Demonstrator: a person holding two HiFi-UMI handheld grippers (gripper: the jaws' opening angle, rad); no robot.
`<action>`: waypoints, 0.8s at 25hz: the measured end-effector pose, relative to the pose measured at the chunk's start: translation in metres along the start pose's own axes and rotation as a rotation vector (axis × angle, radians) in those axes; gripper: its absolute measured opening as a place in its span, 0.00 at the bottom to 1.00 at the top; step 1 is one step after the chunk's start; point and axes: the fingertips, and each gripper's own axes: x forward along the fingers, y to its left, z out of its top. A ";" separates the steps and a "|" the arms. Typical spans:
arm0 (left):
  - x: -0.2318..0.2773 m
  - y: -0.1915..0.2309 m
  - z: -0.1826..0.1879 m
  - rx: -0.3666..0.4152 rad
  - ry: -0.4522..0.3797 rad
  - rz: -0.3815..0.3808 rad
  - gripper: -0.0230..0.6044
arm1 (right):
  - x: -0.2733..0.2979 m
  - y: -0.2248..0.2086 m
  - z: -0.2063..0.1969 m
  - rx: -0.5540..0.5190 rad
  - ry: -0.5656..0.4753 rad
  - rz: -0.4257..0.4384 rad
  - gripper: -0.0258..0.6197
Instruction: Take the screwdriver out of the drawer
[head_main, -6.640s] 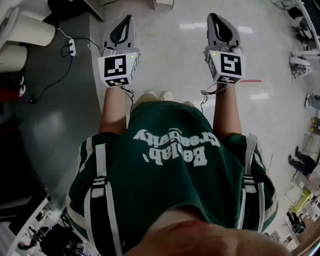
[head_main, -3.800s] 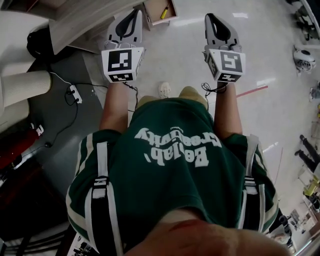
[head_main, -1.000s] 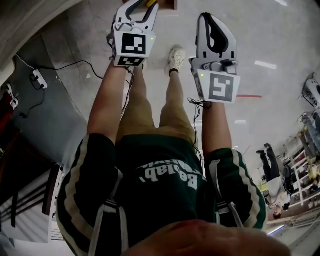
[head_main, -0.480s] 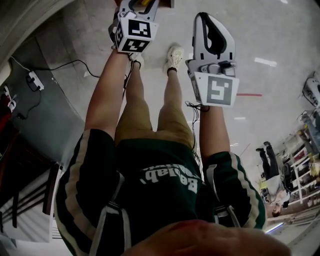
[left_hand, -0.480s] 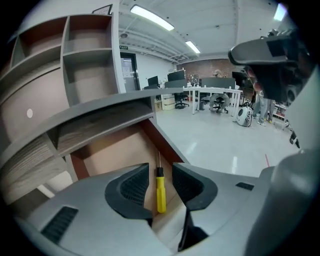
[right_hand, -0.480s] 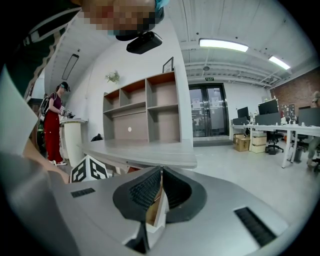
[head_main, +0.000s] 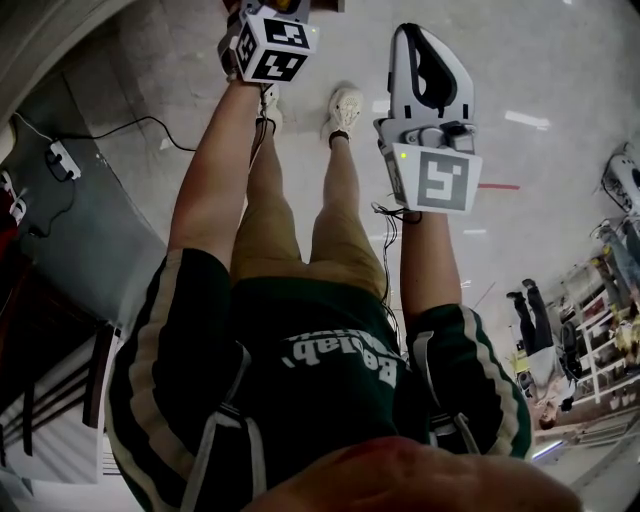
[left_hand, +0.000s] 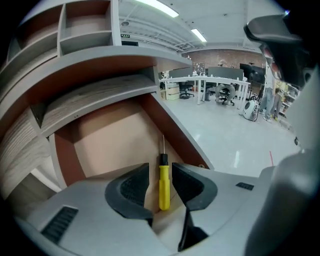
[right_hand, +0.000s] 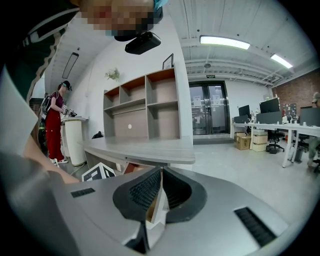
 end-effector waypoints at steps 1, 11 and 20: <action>0.001 -0.001 0.000 0.000 0.008 0.001 0.28 | -0.001 -0.001 0.000 0.003 0.010 0.003 0.10; 0.021 0.002 -0.018 -0.014 0.090 0.007 0.28 | -0.002 -0.003 -0.008 0.011 0.007 0.002 0.10; 0.030 0.011 -0.032 -0.007 0.157 0.086 0.27 | -0.005 -0.006 -0.021 0.015 0.044 -0.016 0.10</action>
